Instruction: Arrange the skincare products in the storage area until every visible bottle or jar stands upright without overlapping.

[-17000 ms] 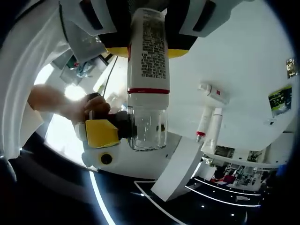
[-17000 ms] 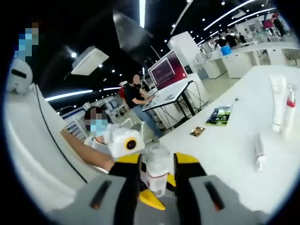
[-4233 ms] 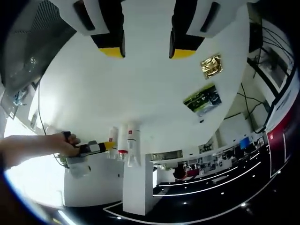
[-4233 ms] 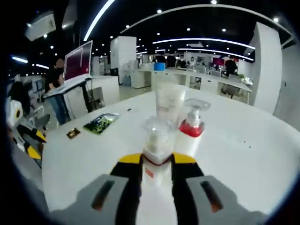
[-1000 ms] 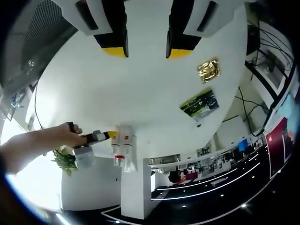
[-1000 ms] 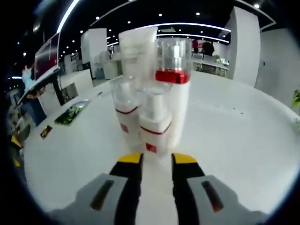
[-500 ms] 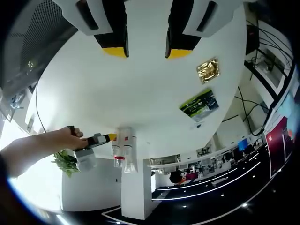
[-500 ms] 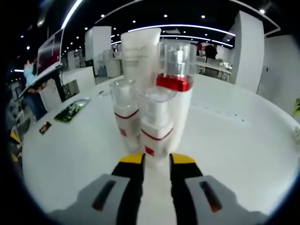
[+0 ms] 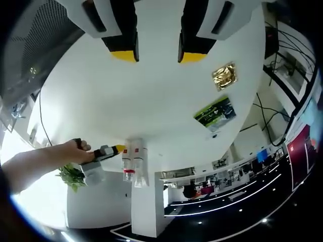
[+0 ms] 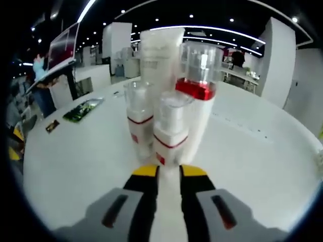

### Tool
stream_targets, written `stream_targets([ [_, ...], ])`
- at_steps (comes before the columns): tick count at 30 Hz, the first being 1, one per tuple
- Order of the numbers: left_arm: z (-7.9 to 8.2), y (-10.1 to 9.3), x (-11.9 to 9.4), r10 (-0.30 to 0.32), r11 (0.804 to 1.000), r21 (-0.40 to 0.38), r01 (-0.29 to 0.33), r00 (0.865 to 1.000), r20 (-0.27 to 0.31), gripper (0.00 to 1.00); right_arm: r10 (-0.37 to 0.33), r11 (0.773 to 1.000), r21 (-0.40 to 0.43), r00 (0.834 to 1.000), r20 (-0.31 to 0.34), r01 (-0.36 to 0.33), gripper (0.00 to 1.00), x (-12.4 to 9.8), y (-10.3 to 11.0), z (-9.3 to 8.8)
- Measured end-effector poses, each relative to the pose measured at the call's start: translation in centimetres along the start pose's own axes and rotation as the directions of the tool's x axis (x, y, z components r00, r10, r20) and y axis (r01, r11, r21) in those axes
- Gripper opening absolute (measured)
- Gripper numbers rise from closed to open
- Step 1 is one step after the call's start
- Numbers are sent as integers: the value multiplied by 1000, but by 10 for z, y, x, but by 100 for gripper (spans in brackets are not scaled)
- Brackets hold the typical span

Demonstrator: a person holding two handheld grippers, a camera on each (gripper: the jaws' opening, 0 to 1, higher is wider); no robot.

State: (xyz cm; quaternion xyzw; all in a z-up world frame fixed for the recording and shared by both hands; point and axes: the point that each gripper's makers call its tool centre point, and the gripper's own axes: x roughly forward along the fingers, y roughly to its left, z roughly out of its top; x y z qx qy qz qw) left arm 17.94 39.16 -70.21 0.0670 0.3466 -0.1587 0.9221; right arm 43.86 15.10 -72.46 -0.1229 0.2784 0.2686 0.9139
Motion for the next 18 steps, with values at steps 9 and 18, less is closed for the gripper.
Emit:
stream_targets([
  [9, 0, 2, 0, 6, 1000, -1, -6, 1000, 1, 32, -12, 1000, 10, 1000, -11, 12, 18, -6, -5, -1],
  [18, 0, 6, 0, 23, 1000, 0, -23, 1000, -2, 32, 18, 997, 71, 1000, 16, -19, 25, -21, 5, -2],
])
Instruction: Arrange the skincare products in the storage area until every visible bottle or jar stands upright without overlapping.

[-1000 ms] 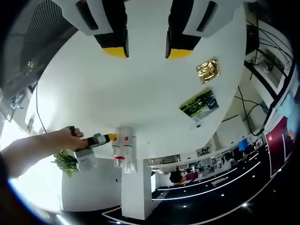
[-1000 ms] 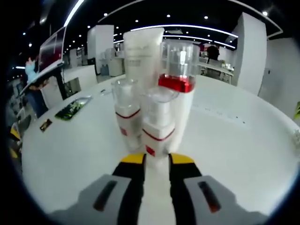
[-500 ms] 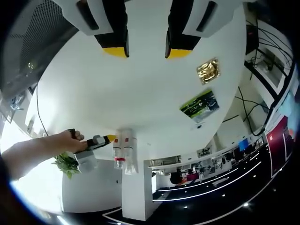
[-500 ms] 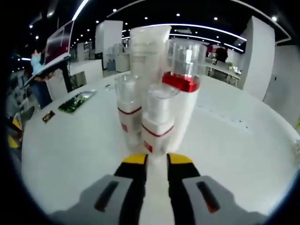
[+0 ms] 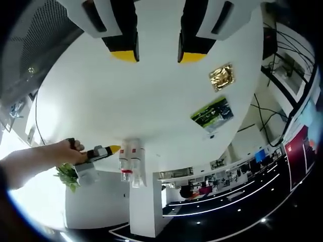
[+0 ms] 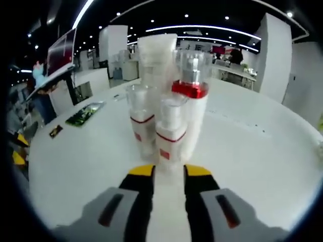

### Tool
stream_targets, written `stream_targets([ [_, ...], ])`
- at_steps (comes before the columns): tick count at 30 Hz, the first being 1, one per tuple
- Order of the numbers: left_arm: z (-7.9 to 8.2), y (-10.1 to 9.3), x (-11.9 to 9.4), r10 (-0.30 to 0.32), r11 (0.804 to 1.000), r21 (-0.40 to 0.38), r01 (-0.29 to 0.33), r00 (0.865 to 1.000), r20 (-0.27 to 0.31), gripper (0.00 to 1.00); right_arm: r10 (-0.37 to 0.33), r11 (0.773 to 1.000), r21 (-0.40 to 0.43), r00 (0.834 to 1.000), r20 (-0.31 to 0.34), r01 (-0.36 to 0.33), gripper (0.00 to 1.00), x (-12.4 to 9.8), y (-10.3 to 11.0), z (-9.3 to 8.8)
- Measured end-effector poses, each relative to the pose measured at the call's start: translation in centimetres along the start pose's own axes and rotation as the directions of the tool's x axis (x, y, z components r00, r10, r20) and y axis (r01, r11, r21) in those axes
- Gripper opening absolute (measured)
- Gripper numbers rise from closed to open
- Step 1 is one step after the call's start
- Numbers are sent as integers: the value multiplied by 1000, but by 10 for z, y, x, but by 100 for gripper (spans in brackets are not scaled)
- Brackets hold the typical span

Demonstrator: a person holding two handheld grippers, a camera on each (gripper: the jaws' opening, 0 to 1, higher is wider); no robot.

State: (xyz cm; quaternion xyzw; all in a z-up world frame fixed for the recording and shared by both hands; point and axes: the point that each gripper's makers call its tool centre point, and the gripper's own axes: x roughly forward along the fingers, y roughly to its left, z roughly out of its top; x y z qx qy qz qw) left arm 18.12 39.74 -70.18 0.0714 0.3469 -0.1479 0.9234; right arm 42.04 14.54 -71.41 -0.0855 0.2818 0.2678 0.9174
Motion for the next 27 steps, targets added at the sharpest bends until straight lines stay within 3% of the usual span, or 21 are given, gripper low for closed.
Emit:
stream_targets([
  [5, -2, -1, 1, -3, 1000, 23, 3, 1000, -11, 32, 53, 994, 93, 999, 12, -54, 30, -46, 29, -13],
  [6, -2, -1, 1, -2, 1000, 28, 3, 1000, -7, 32, 87, 988, 122, 996, 32, -90, 31, -57, 39, -14],
  [8, 0, -1, 0, -2, 1000, 25, 2, 1000, 3, 32, 93, 987, 126, 995, 45, -98, 33, -70, 46, -16],
  [10, 1, 0, -2, 3, 1000, 20, -3, 1000, 13, 32, 115, 979, 167, 993, 37, -120, 34, -92, 62, -28],
  [19, 6, -9, -5, -40, 999, 7, 40, 998, 50, 32, 129, 961, 243, 992, 15, -129, 37, -161, 124, -66],
  [24, 7, -16, -5, -71, 997, -5, 71, 996, 57, 32, 152, 972, 180, 988, 6, -151, 40, -194, 157, -82],
  [27, 12, -21, -7, -93, 995, -26, 96, 992, 82, 32, 117, 989, 94, 993, -34, -114, 40, -203, 157, -89],
])
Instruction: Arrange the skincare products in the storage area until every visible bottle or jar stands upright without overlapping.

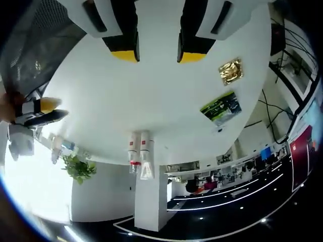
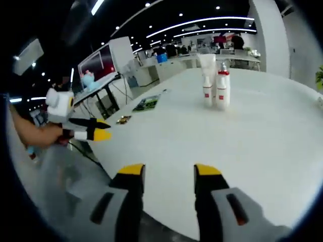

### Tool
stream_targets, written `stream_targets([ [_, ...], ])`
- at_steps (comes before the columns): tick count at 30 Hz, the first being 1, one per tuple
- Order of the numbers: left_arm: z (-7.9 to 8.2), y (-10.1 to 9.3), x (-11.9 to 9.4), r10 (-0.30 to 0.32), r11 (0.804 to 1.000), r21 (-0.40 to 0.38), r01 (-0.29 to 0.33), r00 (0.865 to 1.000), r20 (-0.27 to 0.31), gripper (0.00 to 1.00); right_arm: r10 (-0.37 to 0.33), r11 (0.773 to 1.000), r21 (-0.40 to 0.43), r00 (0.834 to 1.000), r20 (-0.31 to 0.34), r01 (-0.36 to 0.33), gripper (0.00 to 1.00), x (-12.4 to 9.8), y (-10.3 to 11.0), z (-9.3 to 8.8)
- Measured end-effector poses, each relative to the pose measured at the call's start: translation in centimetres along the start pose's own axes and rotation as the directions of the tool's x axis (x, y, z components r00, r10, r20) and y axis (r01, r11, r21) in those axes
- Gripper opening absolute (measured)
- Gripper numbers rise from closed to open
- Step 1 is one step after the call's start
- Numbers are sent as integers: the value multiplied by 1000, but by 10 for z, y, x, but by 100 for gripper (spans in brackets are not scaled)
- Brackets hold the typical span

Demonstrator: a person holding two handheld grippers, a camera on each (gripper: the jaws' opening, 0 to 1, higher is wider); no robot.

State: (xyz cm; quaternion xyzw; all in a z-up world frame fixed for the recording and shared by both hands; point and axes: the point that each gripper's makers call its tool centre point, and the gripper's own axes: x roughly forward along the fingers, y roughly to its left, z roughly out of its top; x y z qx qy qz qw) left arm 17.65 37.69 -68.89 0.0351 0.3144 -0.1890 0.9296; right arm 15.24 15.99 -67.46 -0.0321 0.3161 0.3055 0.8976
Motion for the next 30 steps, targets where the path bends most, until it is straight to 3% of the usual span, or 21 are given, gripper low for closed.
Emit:
stream_targets([
  [5, 7, -4, -5, -20, 1000, -15, 21, 999, 31, 32, -74, 997, -24, 997, 24, 75, 38, -8, -7, 10],
  [8, 12, -6, -6, -28, 1000, -10, 28, 998, 58, 31, -84, 996, 0, 996, 44, 84, 38, -16, -7, 12],
  [10, 15, -7, -6, -35, 999, -14, 36, 997, 72, 31, -130, 990, -45, 990, 47, 132, 38, -22, -13, 14],
  [12, 16, -6, -6, -32, 999, -25, 35, 996, 81, 31, -126, 991, -44, 990, 57, 128, 37, -24, -11, 12],
  [15, 17, -7, -6, -33, 998, -49, 37, 996, 87, 31, -107, 993, -52, 994, -20, 106, 37, -14, -5, -2],
  [17, 17, -10, -5, -43, 998, -42, 47, 996, 84, 31, -102, 992, -69, 995, -4, 101, 38, -10, -1, 2],
  [21, 15, -11, -5, -48, 997, -52, 52, 996, 75, 31, -67, 975, -210, 998, 7, 67, 38, -9, 16, 4],
  [23, 13, -13, -5, -50, 997, -48, 53, 996, 70, 31, -40, 978, -204, 999, 13, 41, 38, -9, 23, 2],
  [24, 11, -16, -5, -55, 997, -41, 58, 996, 65, 31, -52, 973, -224, 998, 26, 56, 38, -12, 20, 2],
  [28, 7, -19, -6, -73, 997, -30, 75, 996, 43, 31, -70, 982, -172, 997, 40, 76, 38, -15, 12, 7],
  [30, 8, -19, -6, -92, 993, -68, 95, 995, 46, 31, -75, 985, -153, 996, 52, 83, 38, -16, 10, 9],
])
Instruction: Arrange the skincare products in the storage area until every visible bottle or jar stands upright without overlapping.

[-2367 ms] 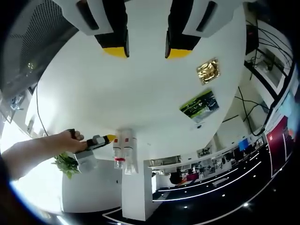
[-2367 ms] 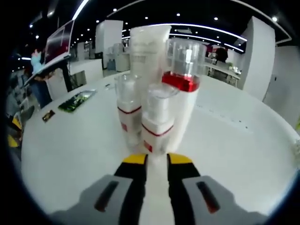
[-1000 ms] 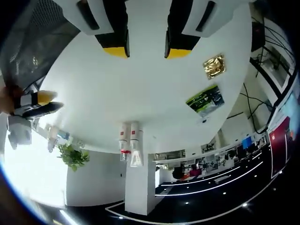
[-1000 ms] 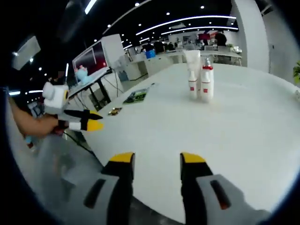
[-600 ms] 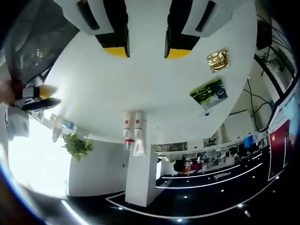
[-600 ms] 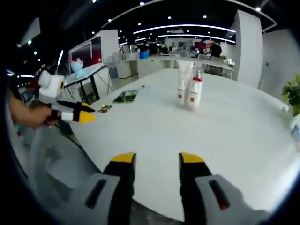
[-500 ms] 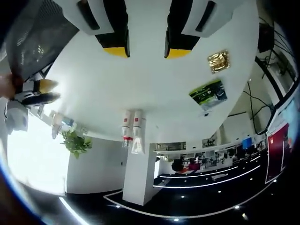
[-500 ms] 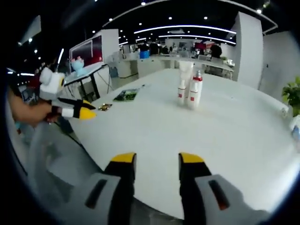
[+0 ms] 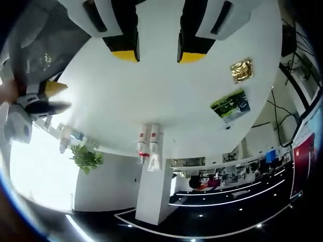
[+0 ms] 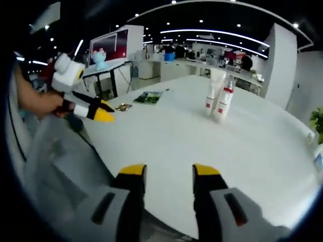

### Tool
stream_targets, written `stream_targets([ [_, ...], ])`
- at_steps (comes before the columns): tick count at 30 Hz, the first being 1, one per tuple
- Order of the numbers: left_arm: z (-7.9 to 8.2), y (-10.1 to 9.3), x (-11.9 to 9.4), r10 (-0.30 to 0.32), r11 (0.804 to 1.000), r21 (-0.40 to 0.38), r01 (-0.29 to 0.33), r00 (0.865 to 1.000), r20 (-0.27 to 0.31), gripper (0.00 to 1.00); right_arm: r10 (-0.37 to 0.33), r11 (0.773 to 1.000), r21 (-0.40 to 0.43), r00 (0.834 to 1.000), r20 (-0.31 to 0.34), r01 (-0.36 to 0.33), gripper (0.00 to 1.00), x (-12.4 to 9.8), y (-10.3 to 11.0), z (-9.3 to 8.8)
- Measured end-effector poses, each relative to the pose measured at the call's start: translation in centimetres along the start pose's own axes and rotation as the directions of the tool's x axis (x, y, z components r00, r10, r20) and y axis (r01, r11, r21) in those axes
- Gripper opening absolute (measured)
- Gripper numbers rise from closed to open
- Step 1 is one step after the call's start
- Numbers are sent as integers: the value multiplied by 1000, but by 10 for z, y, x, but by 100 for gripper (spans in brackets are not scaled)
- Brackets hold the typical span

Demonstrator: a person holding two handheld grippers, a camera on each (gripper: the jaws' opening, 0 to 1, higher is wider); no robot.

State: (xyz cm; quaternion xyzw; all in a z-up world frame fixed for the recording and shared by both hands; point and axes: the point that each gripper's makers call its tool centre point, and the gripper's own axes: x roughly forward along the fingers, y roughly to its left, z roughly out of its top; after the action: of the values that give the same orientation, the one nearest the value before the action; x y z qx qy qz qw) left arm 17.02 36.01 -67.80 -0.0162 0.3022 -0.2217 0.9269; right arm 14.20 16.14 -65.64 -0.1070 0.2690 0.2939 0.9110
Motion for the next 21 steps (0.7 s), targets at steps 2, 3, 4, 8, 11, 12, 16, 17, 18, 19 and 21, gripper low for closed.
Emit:
stream_targets([
  [2, 6, 13, 0, 18, 999, -52, -16, 1000, 25, 32, -13, 1000, -7, 1000, -2, 13, 38, -1, -3, -1],
  [3, 5, 26, 1, 58, 995, -78, -55, 998, 27, 32, -19, 1000, -11, 1000, 4, 19, 38, -2, -4, 1],
  [4, 3, 37, 1, 86, 991, -106, -84, 996, 15, 32, -19, 1000, -8, 1000, 5, 19, 38, -2, -4, 1],
  [8, 11, 94, 7, 184, 943, -287, -171, 983, 20, 33, -9, 1000, -20, 1000, -11, 9, 37, 3, -4, -1],
  [11, 23, 133, 17, 243, 885, -414, -211, 970, 25, 35, 13, 1000, -24, 999, -38, -13, 37, 6, -2, -6],
  [12, 26, 150, 23, 264, 862, -455, -225, 964, 24, 36, 19, 999, -25, 999, -45, -20, 37, 7, -3, -6],
  [16, 31, 182, 44, 280, 759, -616, -212, 960, 14, 39, 26, 1000, 20, 996, -82, -25, 37, 7, -7, -15],
  [17, 29, 190, 50, 278, 714, -668, -211, 961, -7, 40, 27, 1000, 18, 996, -80, -25, 37, 7, -7, -15],
  [18, 33, 189, 50, 290, 728, -650, -218, 957, 4, 40, 30, 999, 20, 996, -81, -28, 37, 8, -6, -15],
  [19, 33, 193, 54, 292, 727, -651, -217, 956, 7, 40, 40, 999, 22, 995, -94, -38, 37, 10, -4, -17],
  [21, 32, 196, 64, 283, 682, -702, -204, 959, -4, 42, 52, 999, 18, 993, -106, -50, 37, 10, -2, -19],
])
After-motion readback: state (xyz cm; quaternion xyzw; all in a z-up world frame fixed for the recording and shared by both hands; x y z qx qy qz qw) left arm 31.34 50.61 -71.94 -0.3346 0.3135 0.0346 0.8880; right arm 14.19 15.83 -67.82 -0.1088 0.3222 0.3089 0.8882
